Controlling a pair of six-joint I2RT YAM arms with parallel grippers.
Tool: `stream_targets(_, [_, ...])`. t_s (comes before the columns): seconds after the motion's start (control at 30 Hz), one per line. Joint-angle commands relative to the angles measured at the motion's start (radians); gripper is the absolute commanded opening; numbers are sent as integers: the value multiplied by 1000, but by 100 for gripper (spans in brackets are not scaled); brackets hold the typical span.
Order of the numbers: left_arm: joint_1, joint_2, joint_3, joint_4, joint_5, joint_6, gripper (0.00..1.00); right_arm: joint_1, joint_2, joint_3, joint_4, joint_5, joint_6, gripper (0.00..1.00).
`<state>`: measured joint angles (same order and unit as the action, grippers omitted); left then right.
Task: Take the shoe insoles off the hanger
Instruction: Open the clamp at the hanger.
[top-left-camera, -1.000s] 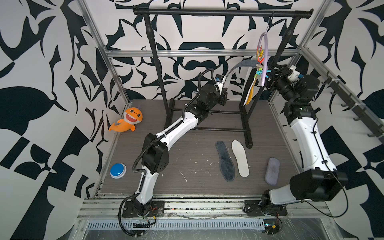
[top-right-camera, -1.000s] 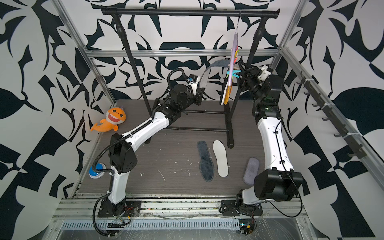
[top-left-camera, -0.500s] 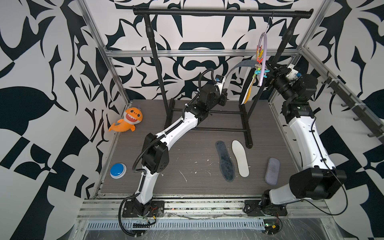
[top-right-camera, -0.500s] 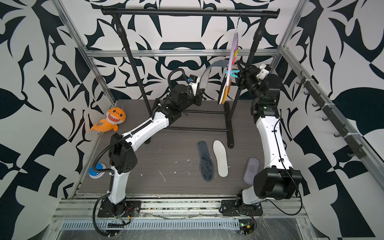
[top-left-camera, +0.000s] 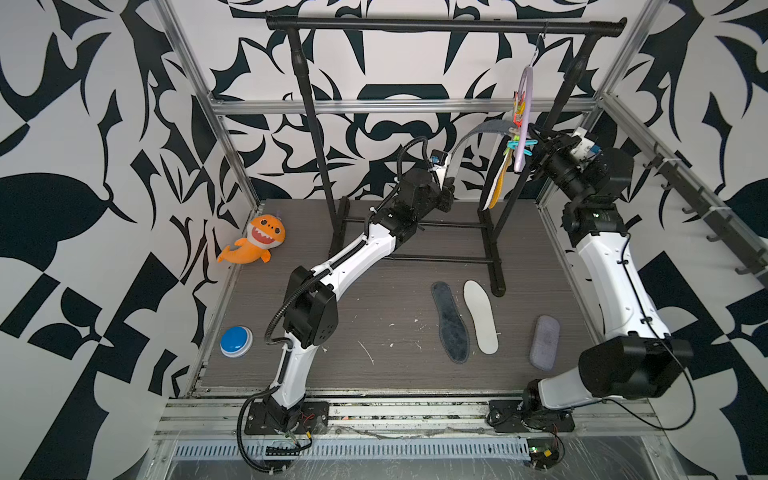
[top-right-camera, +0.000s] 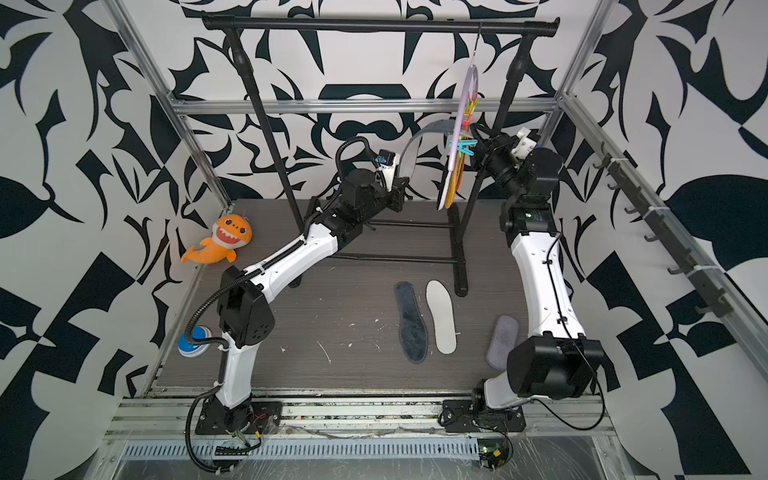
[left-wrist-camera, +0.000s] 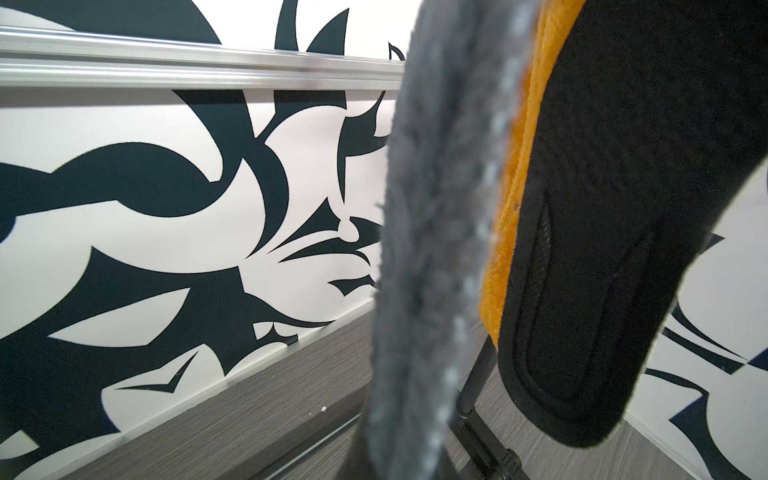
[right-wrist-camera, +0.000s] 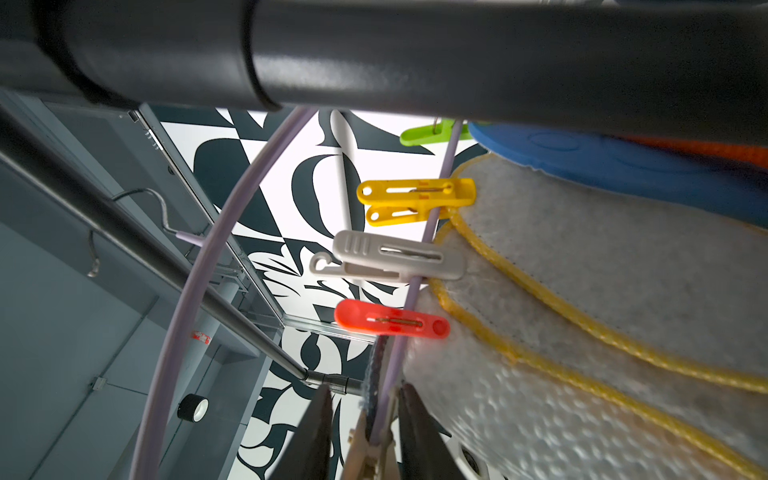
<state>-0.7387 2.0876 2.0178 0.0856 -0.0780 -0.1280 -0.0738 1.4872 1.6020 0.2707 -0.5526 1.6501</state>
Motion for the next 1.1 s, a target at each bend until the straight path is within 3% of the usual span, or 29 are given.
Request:
stream_targets(0.0, [5, -3, -4, 29, 7, -9, 0, 9, -5, 49, 71, 3, -4, 26])
stream_targets(0.37, [20, -51, -111, 82, -13, -33, 0, 38, 23, 74, 75, 14, -6, 21])
stream_targets(1.07, [61, -162, -315, 174, -27, -73, 0, 102, 58, 117, 36, 67, -40, 20])
